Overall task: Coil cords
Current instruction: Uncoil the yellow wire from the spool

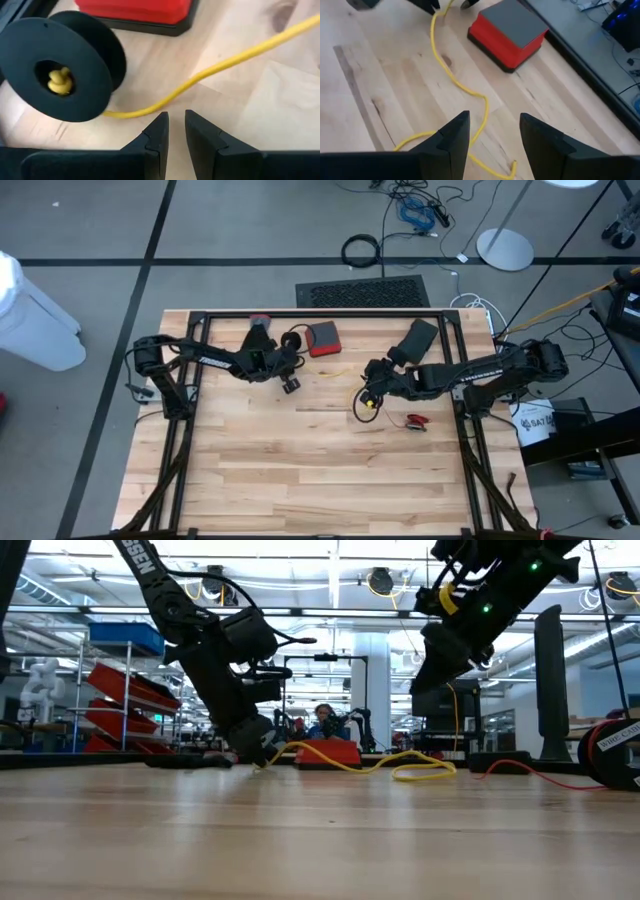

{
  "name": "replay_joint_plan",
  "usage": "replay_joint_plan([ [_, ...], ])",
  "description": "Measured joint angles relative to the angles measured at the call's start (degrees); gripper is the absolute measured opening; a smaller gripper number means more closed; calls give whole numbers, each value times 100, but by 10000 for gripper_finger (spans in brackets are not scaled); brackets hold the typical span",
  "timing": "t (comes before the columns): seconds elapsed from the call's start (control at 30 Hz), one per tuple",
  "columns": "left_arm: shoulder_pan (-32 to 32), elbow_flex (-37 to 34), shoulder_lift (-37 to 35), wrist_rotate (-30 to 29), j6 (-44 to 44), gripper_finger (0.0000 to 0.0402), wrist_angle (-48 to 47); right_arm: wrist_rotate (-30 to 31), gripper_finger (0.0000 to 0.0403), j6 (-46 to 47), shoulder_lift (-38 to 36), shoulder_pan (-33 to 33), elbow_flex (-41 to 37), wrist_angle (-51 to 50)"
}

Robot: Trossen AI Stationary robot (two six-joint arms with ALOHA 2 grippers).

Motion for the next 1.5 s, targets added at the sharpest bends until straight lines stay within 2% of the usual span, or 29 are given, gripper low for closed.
replay_joint_plan([
  [0.2, -87, 0, 0, 0, 2, 71, 11, -9, 160, -17, 718, -67, -1, 569],
  [0.47, -98, 0, 0, -3, 4, 71, 13, -421, 160, -612, 1862, -271, -1, 3206],
  [0.67, -98, 0, 0, -3, 4, 71, 13, -392, 160, -797, 2377, -631, -1, 4186],
  [0.87, -99, 0, 0, -5, 7, 71, 20, -151, 160, -793, 2381, -1060, -3, 4458],
  [1.07, -98, 0, 0, -7, 7, 71, 20, -583, 160, -522, 2372, -1400, -1, 5430],
  [1.23, -98, 0, 0, -9, 7, 71, 17, -591, 160, -440, 2372, -1448, -1, 5843],
  [1.5, -99, 0, 0, -11, 7, 71, 17, -586, 160, -485, 2372, -1341, -1, 5887],
])
